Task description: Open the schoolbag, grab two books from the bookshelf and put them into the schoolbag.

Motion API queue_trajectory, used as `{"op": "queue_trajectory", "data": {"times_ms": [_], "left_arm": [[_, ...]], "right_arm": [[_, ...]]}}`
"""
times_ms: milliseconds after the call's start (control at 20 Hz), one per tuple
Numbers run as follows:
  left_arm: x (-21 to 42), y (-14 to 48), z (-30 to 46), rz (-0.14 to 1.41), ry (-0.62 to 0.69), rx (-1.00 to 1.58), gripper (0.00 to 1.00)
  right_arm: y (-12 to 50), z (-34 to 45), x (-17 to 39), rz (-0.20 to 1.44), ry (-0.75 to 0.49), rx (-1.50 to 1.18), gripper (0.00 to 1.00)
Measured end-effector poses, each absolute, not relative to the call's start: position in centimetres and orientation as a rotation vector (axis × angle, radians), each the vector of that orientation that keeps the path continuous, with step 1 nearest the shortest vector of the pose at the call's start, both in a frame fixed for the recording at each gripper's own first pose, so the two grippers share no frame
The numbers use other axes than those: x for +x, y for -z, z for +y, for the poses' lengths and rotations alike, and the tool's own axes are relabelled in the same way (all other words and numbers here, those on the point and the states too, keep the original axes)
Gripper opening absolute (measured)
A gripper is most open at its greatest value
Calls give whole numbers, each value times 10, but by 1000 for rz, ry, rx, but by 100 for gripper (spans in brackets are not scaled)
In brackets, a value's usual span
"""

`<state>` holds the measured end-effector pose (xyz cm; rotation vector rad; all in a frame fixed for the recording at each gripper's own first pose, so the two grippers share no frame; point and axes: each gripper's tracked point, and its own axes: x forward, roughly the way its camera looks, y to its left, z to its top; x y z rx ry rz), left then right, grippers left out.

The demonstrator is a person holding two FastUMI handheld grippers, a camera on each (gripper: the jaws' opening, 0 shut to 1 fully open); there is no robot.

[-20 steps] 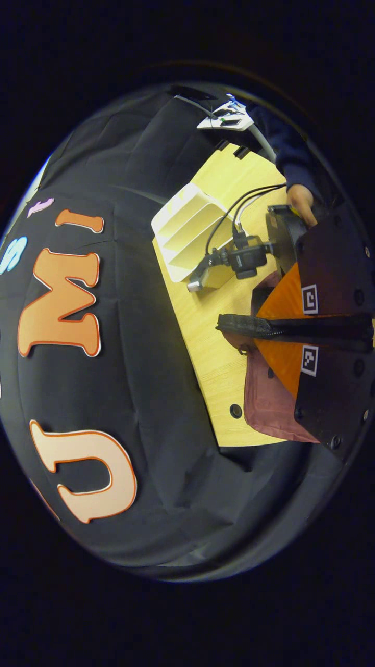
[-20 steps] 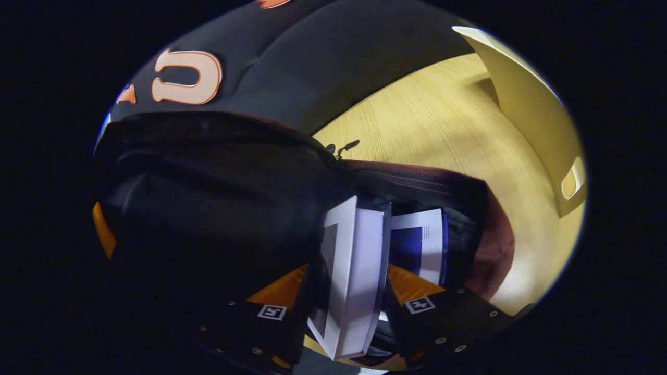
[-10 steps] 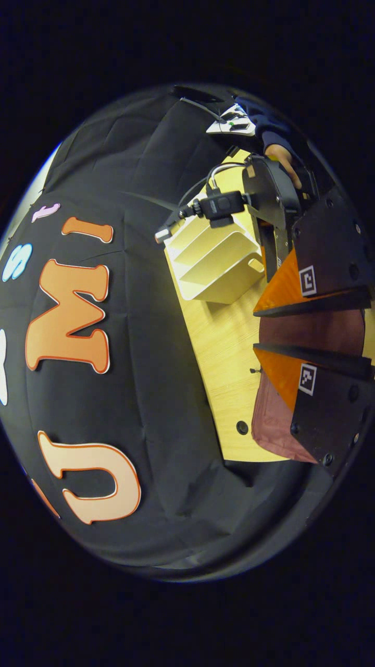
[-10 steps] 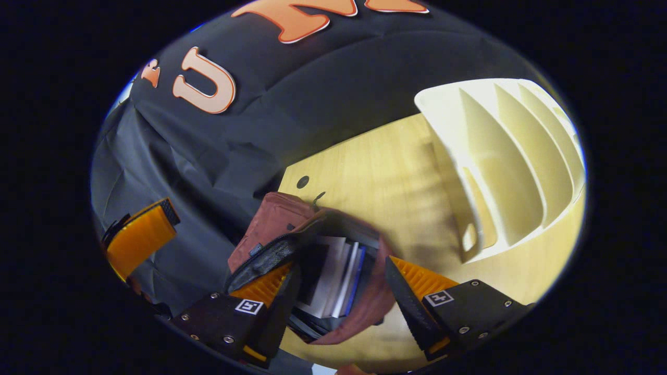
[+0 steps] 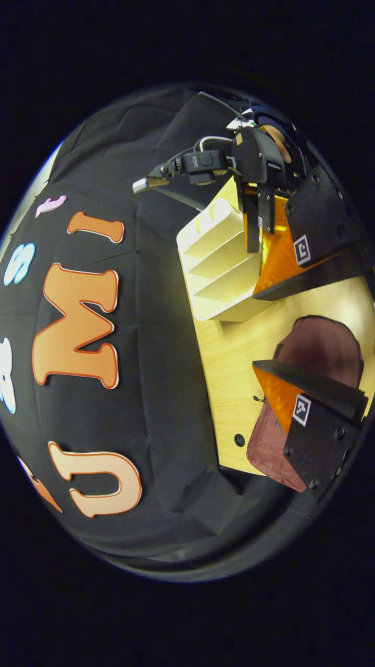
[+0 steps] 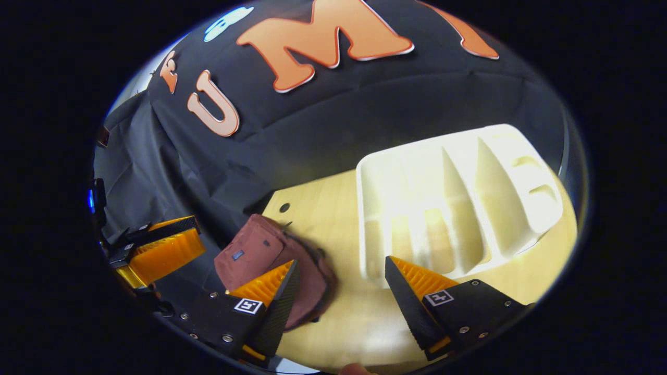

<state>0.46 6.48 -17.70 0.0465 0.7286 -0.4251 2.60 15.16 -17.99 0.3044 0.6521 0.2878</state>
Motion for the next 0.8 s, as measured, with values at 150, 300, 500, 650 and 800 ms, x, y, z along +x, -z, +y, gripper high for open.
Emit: {"op": "queue_trajectory", "data": {"times_ms": [150, 300, 500, 650, 800], "left_arm": [[0, 164, 38, 669, 378, 29, 88], [-2, 136, 16, 555, 320, 9, 93], [-3, 96, -2, 419, 265, -1, 93], [-6, 61, -6, 316, 221, -26, 93], [-9, 37, -5, 225, 185, -56, 93]], "right_arm": [[150, 102, 33, 557, -229, 241, 97], [110, 51, 35, 424, -157, 193, 97], [60, -2, 22, 288, -82, 118, 97], [19, -24, 13, 185, -41, 103, 96], [-15, -33, 4, 94, -21, 83, 96]]}}
